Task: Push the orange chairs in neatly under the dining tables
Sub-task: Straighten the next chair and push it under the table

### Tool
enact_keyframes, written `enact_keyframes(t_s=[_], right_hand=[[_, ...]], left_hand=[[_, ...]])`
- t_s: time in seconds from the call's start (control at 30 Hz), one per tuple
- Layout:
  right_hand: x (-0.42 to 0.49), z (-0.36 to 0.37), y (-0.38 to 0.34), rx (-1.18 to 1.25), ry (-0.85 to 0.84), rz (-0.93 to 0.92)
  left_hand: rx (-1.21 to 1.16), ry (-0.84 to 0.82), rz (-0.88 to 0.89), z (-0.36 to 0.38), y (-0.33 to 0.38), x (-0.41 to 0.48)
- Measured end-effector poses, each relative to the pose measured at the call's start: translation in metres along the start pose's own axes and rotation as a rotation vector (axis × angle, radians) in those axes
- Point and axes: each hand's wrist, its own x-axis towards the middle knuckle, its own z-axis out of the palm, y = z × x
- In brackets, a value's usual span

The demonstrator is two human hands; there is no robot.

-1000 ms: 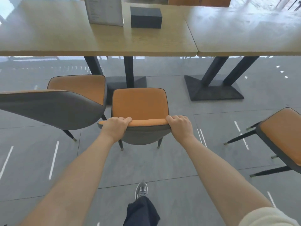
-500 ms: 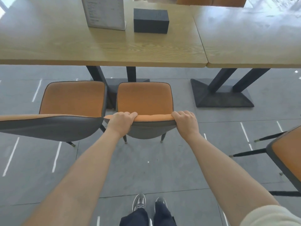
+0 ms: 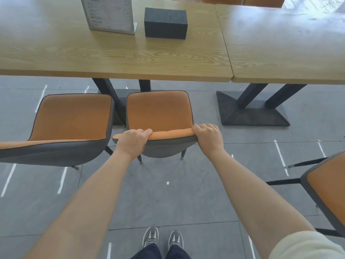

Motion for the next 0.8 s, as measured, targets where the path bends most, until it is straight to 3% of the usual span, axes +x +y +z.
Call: enact_keyframes(t_s=[0.53, 0.8], right_hand=[[-0.015, -0.003, -0.025, -0.016, -0.119, 0.025], [-0.030, -0.017, -0.038, 0.042, -0.275, 0.202]], left_hand=[[0.026, -0.049, -0.022, -0.005, -0.017, -0.018], [0.079, -0.155, -0.105, -0.014, -0.008, -0.023]])
